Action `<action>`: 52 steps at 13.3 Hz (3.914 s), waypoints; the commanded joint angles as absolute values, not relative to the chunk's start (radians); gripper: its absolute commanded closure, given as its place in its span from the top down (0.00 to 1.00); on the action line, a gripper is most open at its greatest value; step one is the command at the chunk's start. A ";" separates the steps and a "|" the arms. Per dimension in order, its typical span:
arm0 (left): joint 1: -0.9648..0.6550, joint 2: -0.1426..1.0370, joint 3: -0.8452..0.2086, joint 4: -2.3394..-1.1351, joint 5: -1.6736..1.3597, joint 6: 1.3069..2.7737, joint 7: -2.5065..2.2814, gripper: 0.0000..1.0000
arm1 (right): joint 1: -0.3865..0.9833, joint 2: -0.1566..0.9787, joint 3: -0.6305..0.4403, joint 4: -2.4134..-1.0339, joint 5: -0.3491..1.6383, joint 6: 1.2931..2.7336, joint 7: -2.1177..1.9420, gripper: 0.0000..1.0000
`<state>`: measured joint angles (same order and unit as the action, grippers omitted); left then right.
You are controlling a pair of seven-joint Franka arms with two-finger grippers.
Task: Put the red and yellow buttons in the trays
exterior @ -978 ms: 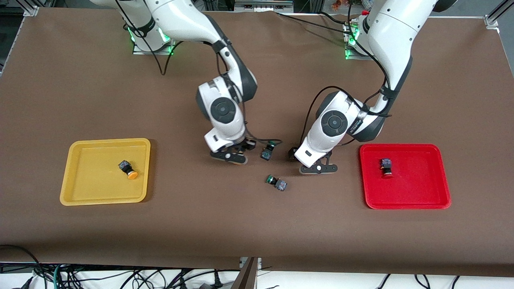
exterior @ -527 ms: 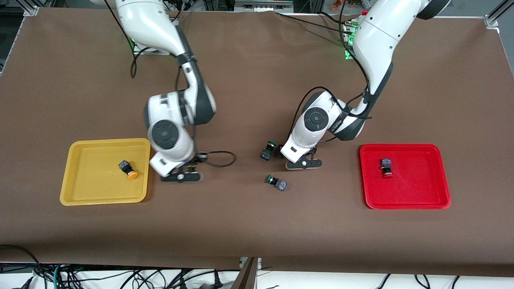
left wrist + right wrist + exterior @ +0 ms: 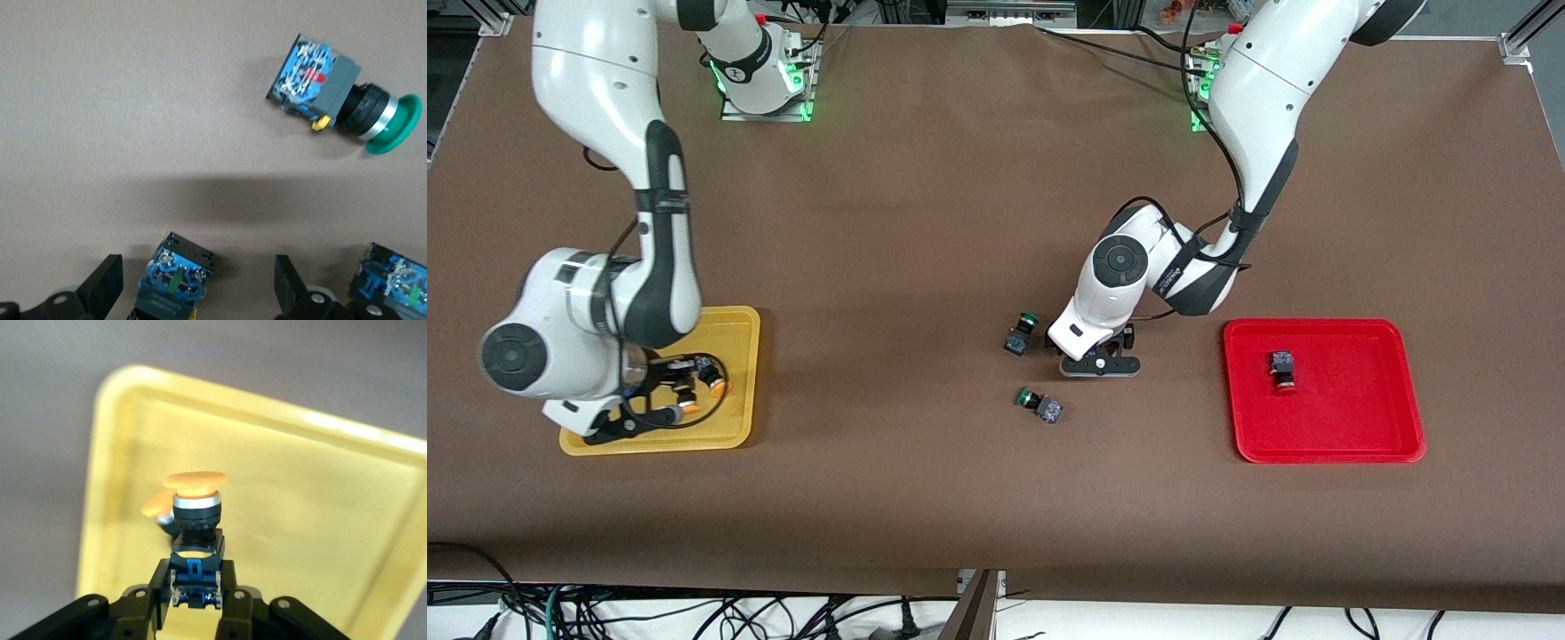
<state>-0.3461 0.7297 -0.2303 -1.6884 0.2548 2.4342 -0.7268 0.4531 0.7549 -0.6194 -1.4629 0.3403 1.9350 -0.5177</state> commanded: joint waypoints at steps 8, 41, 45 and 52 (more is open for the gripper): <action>-0.330 0.690 -0.221 -1.723 0.314 2.393 -0.742 0.00 | 0.555 0.680 -0.609 -1.353 0.394 1.813 -0.231 1.00; 0.354 0.483 -0.429 -1.484 0.295 1.820 0.225 1.00 | 0.249 0.071 -0.109 -1.566 -0.017 1.629 0.034 1.00; 0.350 0.381 -0.547 -1.425 0.296 1.654 -0.017 1.00 | 0.244 0.071 -0.110 -1.536 -0.024 1.621 0.034 1.00; 0.354 0.347 -0.617 -1.260 0.291 1.414 -0.028 1.00 | 0.244 0.072 -0.110 -1.536 -0.023 1.634 0.048 1.00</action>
